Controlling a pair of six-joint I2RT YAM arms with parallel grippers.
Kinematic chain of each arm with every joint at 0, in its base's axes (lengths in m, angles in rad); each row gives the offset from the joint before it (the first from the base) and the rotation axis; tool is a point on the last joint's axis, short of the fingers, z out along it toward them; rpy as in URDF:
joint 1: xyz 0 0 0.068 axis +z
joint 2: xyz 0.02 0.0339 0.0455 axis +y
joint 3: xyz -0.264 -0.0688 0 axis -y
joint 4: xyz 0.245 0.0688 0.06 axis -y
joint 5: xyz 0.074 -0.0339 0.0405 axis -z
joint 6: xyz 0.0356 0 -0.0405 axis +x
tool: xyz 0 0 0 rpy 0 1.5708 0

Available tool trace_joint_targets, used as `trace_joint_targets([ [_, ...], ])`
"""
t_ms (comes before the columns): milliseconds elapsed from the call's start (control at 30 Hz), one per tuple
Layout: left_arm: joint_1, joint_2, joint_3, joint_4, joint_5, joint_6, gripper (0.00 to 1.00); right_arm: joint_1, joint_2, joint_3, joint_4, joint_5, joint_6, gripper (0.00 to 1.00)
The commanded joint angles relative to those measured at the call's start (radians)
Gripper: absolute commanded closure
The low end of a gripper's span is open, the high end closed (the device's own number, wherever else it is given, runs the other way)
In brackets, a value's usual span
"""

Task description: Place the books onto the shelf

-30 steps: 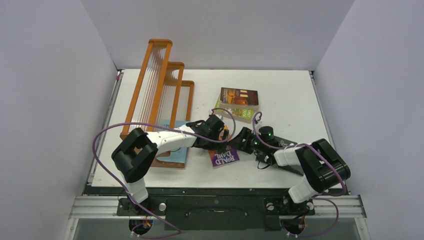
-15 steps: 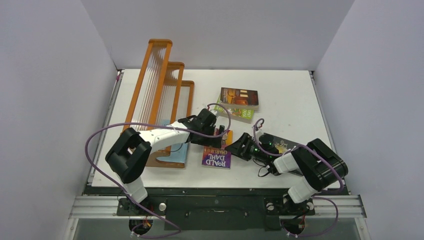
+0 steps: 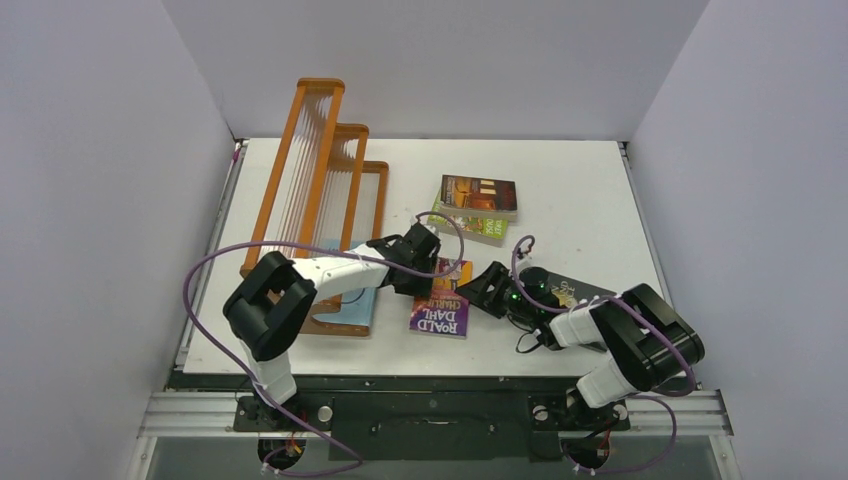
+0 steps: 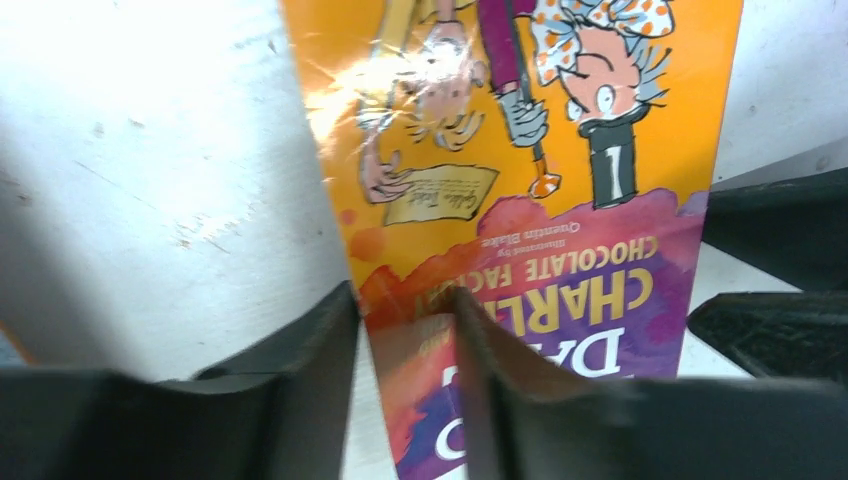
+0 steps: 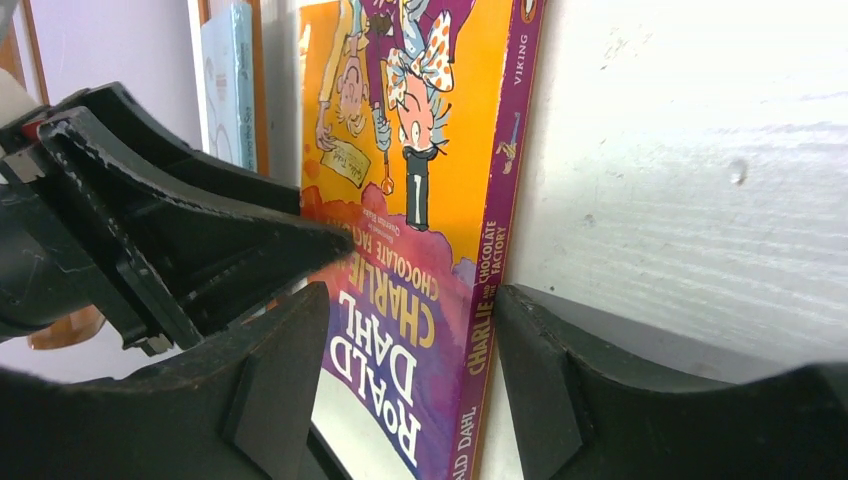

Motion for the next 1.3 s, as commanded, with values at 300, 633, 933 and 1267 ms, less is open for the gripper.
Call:
trace_joint_targets([
  [300, 0.027, -0.091, 0.081, -0.021, 0.038, -0.038, 1.00, -0.009, 0.050, -0.021, 0.034, 0.039, 0.008, 0.42],
  [633, 0.163, -0.158, -0.033, 0.152, 0.384, -0.111, 1.00, -0.040, 0.121, -0.041, 0.127, 0.021, 0.031, 0.41],
  [933, 0.179, -0.181, -0.031, 0.188, 0.475, -0.136, 1.00, -0.053, 0.393, -0.061, 0.576, -0.058, 0.208, 0.40],
  [1267, 0.225, -0.238, -0.032, 0.194, 0.509, -0.142, 1.00, -0.054, 0.460, -0.100, 0.669, -0.062, 0.214, 0.39],
])
